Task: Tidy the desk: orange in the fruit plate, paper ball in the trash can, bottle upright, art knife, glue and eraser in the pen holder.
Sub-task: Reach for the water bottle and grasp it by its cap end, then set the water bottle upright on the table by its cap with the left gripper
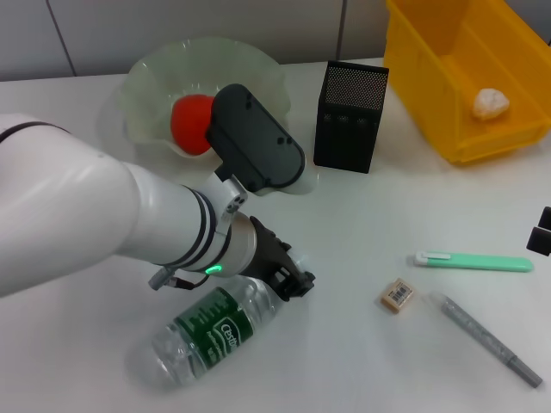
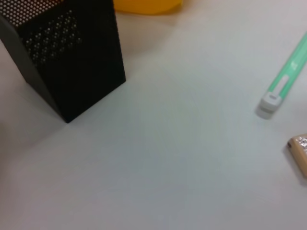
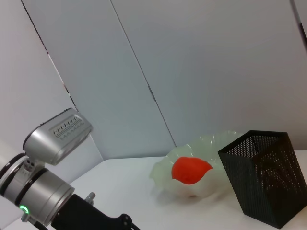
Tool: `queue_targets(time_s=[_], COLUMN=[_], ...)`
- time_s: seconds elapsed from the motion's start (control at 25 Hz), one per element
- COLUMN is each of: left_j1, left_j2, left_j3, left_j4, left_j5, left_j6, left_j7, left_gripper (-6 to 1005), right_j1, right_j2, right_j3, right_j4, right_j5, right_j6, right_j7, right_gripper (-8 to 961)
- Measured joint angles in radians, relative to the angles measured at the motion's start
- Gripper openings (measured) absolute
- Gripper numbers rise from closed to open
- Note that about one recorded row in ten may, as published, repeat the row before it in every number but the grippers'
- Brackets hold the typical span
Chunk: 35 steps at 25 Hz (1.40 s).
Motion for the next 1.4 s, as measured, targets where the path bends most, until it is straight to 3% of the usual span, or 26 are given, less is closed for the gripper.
queue_targets(time_s=[0.2, 1.08, 1.4], left_j1=[0.002, 0.016, 0.017], left_j2=[0.0, 0.0, 0.0], left_j3=[0.029, 0.051, 0.015], left_j4=[0.007, 0.079, 0.123], left_j5=[0.0, 0.009, 0.119], left_j6=[0.004, 0.03, 0.099], left_j7=[0.017, 0.042, 0.031], left_gripper=[461, 450, 450], right_j1=[0.0, 0.0, 0.001], right_j2=[0.001, -0.005, -0.006], right_j3=[0.0, 0.013, 0.015], right_j4=[0.001, 0.045, 0.051], right_j5=[0.001, 0.002, 0.002], right_j6=[-0.002, -0.005, -0.015], right_j7=[0.0, -0.007, -0.008], right_gripper=[528, 528, 528])
